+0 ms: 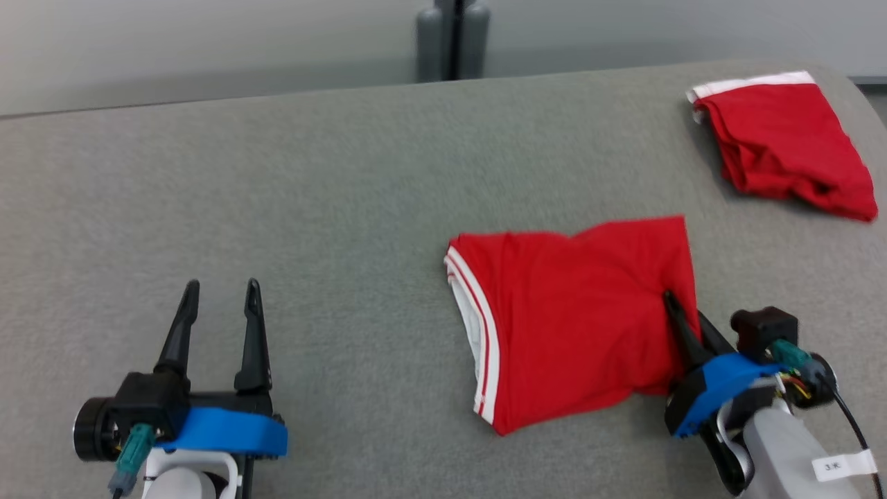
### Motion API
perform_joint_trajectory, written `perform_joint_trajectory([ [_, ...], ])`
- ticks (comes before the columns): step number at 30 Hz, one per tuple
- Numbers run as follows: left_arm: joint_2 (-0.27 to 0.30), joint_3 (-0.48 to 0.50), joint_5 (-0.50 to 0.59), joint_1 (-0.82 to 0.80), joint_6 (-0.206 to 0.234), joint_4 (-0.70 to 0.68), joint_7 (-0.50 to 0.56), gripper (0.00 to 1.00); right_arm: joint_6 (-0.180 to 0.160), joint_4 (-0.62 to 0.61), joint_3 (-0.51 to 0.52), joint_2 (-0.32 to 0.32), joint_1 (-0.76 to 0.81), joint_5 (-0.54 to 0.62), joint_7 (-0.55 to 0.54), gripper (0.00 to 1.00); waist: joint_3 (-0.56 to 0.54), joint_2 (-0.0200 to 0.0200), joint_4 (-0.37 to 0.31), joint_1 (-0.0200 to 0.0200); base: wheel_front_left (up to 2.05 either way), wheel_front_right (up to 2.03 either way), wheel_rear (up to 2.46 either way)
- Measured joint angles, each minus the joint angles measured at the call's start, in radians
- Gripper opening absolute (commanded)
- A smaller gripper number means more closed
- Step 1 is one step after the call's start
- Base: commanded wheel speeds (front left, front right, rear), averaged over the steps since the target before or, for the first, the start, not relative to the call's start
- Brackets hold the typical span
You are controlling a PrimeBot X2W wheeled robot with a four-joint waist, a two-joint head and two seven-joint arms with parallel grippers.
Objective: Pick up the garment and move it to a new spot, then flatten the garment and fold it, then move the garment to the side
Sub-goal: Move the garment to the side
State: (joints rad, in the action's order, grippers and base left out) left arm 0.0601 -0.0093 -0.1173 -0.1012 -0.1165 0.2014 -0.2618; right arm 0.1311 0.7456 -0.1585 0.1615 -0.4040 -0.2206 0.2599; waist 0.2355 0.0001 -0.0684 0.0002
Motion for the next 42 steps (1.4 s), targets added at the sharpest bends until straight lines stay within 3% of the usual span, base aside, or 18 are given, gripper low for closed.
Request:
perform_joint_trajectory([
  [6, 0.019, -0.005, 0.011, -0.049, -0.005, -0.014, 0.0, 1.0, 0.0, -0.059, 0.071, 0.016, 0.003, 0.011, 0.001, 0.0, 0.061, 0.0, -0.102, -0.0001, 0.0, 0.0, 0.0],
  [12, 0.04, -0.016, 0.015, -0.097, -0.007, -0.023, 0.0, 1.0, 0.0, -0.112, 0.108, 0.01, 0.014, 0.029, 0.001, 0.0, 0.114, 0.0001, -0.147, 0.0, 0.0, 0.0, 0.0],
  [19, 0.055, -0.026, 0.013, -0.115, -0.008, -0.026, 0.0, 1.0, 0.0, -0.195, 0.092, 0.01, -0.017, 0.072, 0.002, 0.0, 0.137, 0.0, -0.143, -0.0001, 0.0, 0.0, 0.0],
  [26, 0.053, -0.03, 0.012, -0.142, -0.008, -0.037, 0.0, 1.0, 0.0, -0.259, 0.009, 0.06, -0.2, 0.109, -0.034, 0.0, 0.167, 0.0001, -0.105, -0.0001, 0.0, 0.0, 0.0],
  [35, 0.049, -0.04, 0.005, -0.188, -0.009, -0.052, 0.0, 1.0, 0.0, -0.222, -0.014, 0.19, -0.453, 0.091, -0.125, 0.0, 0.236, 0.0002, -0.049, 0.0, 0.0, 0.0, 0.0],
  [42, 0.063, -0.039, 0.005, -0.198, -0.009, -0.073, 0.0, 1.0, 0.0, -0.165, 0.009, 0.356, -0.529, 0.055, -0.191, 0.0, 0.295, 0.0001, -0.034, 0.0, 0.0, 0.0, 0.0],
])
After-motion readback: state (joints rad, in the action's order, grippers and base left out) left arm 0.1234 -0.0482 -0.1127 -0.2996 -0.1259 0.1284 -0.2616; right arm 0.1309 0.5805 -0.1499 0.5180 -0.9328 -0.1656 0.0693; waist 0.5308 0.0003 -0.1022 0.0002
